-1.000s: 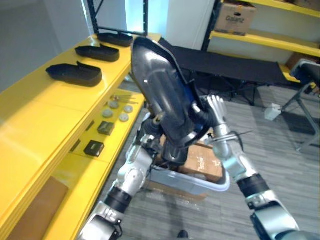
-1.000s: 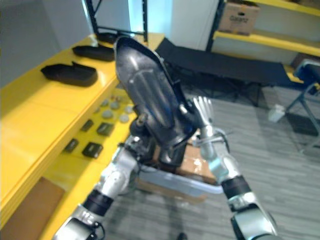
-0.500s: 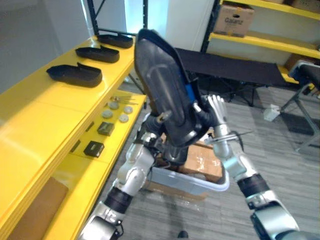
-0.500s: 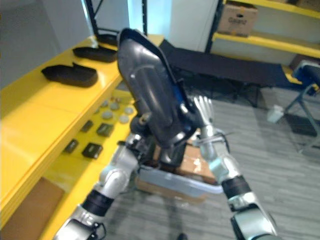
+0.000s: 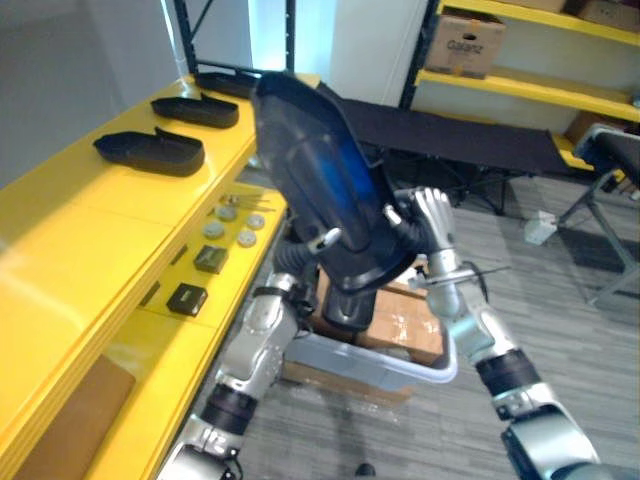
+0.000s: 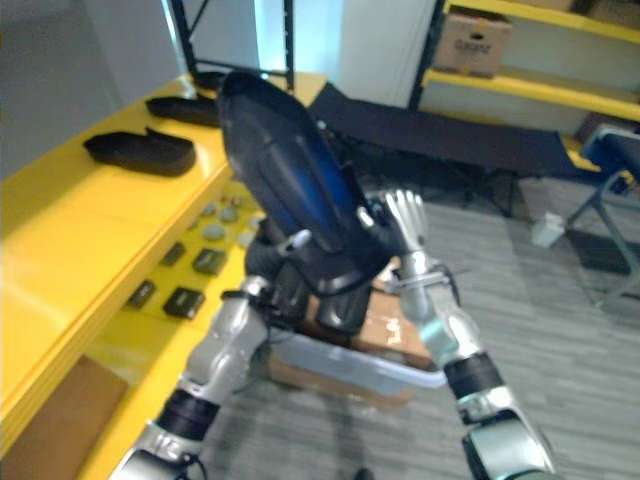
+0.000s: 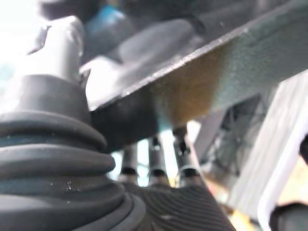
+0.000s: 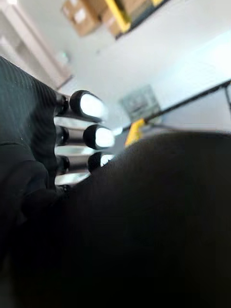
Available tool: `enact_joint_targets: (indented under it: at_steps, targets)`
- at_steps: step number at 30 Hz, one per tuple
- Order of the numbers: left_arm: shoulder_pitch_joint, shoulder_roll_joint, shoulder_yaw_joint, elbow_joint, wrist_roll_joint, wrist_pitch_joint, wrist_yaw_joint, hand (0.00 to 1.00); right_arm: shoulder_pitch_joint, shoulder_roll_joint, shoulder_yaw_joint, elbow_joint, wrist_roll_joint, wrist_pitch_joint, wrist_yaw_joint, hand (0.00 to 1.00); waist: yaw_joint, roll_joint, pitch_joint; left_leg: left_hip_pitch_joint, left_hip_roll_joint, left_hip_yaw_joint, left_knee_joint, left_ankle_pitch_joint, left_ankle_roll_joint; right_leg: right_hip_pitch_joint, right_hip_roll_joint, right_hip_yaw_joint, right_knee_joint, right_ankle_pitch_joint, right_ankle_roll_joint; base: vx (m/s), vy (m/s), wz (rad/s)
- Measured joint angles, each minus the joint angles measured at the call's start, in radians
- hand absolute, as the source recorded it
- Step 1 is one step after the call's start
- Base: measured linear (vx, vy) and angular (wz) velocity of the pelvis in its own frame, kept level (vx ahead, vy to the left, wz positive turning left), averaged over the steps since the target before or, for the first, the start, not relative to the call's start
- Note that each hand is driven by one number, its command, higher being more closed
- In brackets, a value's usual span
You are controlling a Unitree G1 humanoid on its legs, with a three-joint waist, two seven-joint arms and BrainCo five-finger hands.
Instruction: Walk over and take plastic housings, then place them on the shelf
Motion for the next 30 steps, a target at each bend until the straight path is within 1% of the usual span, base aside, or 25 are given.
enact_joint_targets:
  at_steps: [2,4,5,6,7,8,10,12,13,14,17,19,22,23,24,25,27,28,29,30]
  targets:
    - [0.004,0.000,0.009,0.000,-0.001,0.000,0.000,1.00,0.001,0.000,-0.001,-0.010,-0.013,-0.013,-0.001,1.00,0.000,0.002,-0.002,0.001,0.000,0.001,-0.001,0.000,0.000,0.000,0.001,0.000,0.000,0.000,0.000,0.00,0.000,0.00]
    - [0.009,-0.002,0.017,0.000,-0.022,0.000,-0.005,1.00,0.004,0.003,-0.007,-0.013,-0.019,-0.031,-0.004,1.00,0.000,0.005,-0.004,0.002,0.000,0.003,-0.002,0.000,0.000,-0.001,0.006,0.001,0.000,0.000,0.000,0.00,0.000,0.00]
    - [0.014,-0.003,0.018,0.000,-0.038,-0.001,-0.009,1.00,0.007,0.003,-0.007,-0.020,-0.021,-0.032,-0.004,1.00,0.000,0.008,-0.005,0.003,0.000,0.003,-0.003,0.000,0.000,-0.001,0.006,0.001,0.000,0.000,0.000,0.00,0.000,-0.03]
    - [0.026,-0.009,0.022,0.000,-0.074,-0.003,-0.017,1.00,0.011,0.003,-0.008,-0.033,-0.037,-0.039,-0.004,1.00,0.000,0.013,-0.008,0.004,0.000,0.006,-0.005,0.000,0.000,-0.002,0.007,0.003,0.000,0.000,0.000,0.00,0.000,-0.05]
    - [0.042,-0.019,0.029,0.000,-0.117,-0.006,-0.028,1.00,0.014,0.003,-0.010,-0.036,-0.045,-0.059,-0.002,1.00,0.000,0.020,-0.012,0.007,0.001,0.012,-0.007,0.000,0.000,-0.002,0.007,0.004,0.000,0.000,0.000,0.00,0.000,-0.06]
    - [0.048,-0.023,0.029,0.000,-0.136,-0.007,-0.033,1.00,0.017,0.003,-0.014,-0.037,-0.050,-0.068,-0.002,1.00,0.000,0.023,-0.014,0.008,0.001,0.014,-0.008,0.000,0.000,-0.002,0.008,0.005,0.000,0.000,0.000,0.00,0.000,-0.06]
    - [0.063,-0.021,0.029,0.003,-0.216,-0.012,-0.067,1.00,0.033,0.004,-0.018,-0.063,-0.052,-0.081,0.007,1.00,0.000,0.031,-0.019,0.007,0.001,0.018,-0.011,0.000,0.000,-0.006,0.008,0.009,0.000,0.000,0.000,-0.01,0.011,-0.07]
    - [0.082,-0.021,0.029,0.013,-0.305,-0.038,-0.109,1.00,0.053,0.011,-0.016,-0.098,-0.052,-0.098,0.025,1.00,-0.001,0.041,-0.025,0.008,0.001,0.024,-0.015,0.000,0.000,-0.014,0.009,0.020,0.000,0.000,0.000,-0.02,0.024,-0.12]
    - [0.082,-0.021,0.028,0.019,-0.326,-0.044,-0.118,1.00,0.055,0.011,-0.015,-0.101,-0.052,-0.100,0.027,1.00,-0.001,0.043,-0.026,0.008,0.001,0.025,-0.016,0.000,0.000,-0.014,0.009,0.020,0.000,0.000,0.000,-0.02,0.024,-0.07]
    - [0.082,-0.021,0.027,0.032,-0.357,-0.047,-0.135,1.00,0.061,0.011,-0.014,-0.104,-0.052,-0.104,0.029,0.00,-0.001,0.045,-0.029,0.008,0.001,0.025,-0.016,0.000,0.000,-0.014,0.009,0.020,0.000,0.000,0.000,0.00,0.000,0.00]
    - [0.088,-0.021,0.016,0.051,-0.410,-0.065,-0.165,1.00,0.083,0.023,-0.014,-0.109,-0.046,-0.111,0.026,0.00,-0.005,0.047,-0.035,0.008,0.001,0.025,-0.017,0.000,0.000,-0.014,0.009,0.021,0.000,0.000,0.000,0.00,0.000,0.00]
    - [0.100,-0.021,0.013,0.053,-0.414,-0.080,-0.170,1.00,0.093,0.039,-0.012,-0.109,-0.031,-0.112,0.032,0.00,-0.007,0.048,-0.041,0.008,0.001,0.025,-0.018,0.000,0.000,-0.015,0.009,0.021,0.000,0.000,0.000,0.00,0.000,0.00]
    - [0.109,-0.020,0.007,0.053,-0.412,-0.091,-0.170,1.00,0.115,0.056,0.001,-0.109,0.055,-0.112,0.047,0.00,-0.005,0.047,-0.051,0.008,0.000,0.024,-0.019,0.000,0.000,-0.015,0.008,0.020,0.000,0.000,0.000,0.00,0.000,0.00]
    - [0.109,-0.020,0.000,0.053,-0.398,-0.105,-0.167,1.00,0.123,0.059,0.007,-0.109,0.109,-0.112,0.056,0.00,-0.004,0.047,-0.051,0.008,-0.001,0.024,-0.018,0.000,0.000,-0.015,0.007,0.020,0.000,0.000,0.000,0.00,0.000,0.00]
    - [0.109,-0.020,-0.010,0.051,-0.363,-0.126,-0.147,1.00,0.134,0.065,0.011,-0.109,0.177,-0.113,0.077,0.00,-0.004,0.047,-0.051,0.008,-0.001,0.024,-0.018,0.000,0.000,-0.015,0.006,0.020,0.000,0.000,0.000,0.00,0.000,0.00]
    - [0.109,-0.021,-0.015,0.046,-0.345,-0.133,-0.130,1.00,0.142,0.068,0.011,-0.108,0.212,-0.113,0.089,0.00,-0.004,0.047,-0.051,0.008,-0.001,0.024,-0.018,0.000,0.000,-0.015,0.006,0.020,0.000,0.000,0.000,0.00,0.000,0.00]
    - [0.109,-0.023,-0.022,0.022,-0.255,-0.147,-0.079,1.00,0.168,0.086,0.012,-0.108,0.321,-0.113,0.115,0.00,-0.004,0.047,-0.051,0.008,0.000,0.023,-0.019,0.000,0.000,-0.015,0.006,0.019,0.000,0.000,0.000,0.00,0.000,0.00]
    - [0.109,-0.026,-0.023,0.005,-0.197,-0.160,-0.046,1.00,0.180,0.098,0.012,-0.108,0.392,-0.113,0.144,0.00,-0.006,0.048,-0.052,0.008,0.000,0.024,-0.019,0.000,0.000,-0.015,0.006,0.019,0.000,0.000,0.000,0.00,0.000,0.00]
    - [0.109,-0.030,-0.021,-0.004,-0.177,-0.162,-0.035,1.00,0.186,0.103,0.012,-0.109,0.417,-0.113,0.157,0.00,-0.006,0.048,-0.052,0.008,0.000,0.023,-0.019,0.000,0.000,-0.014,0.005,0.019,0.000,0.000,0.000,0.00,0.000,0.00]
    - [0.109,-0.037,-0.018,-0.015,-0.122,-0.172,0.000,1.00,0.193,0.111,0.012,-0.109,0.485,-0.113,0.203,0.00,-0.005,0.050,-0.053,0.009,0.000,0.023,-0.019,0.000,0.000,-0.014,0.004,0.019,0.000,0.000,0.000,0.00,0.000,0.00]
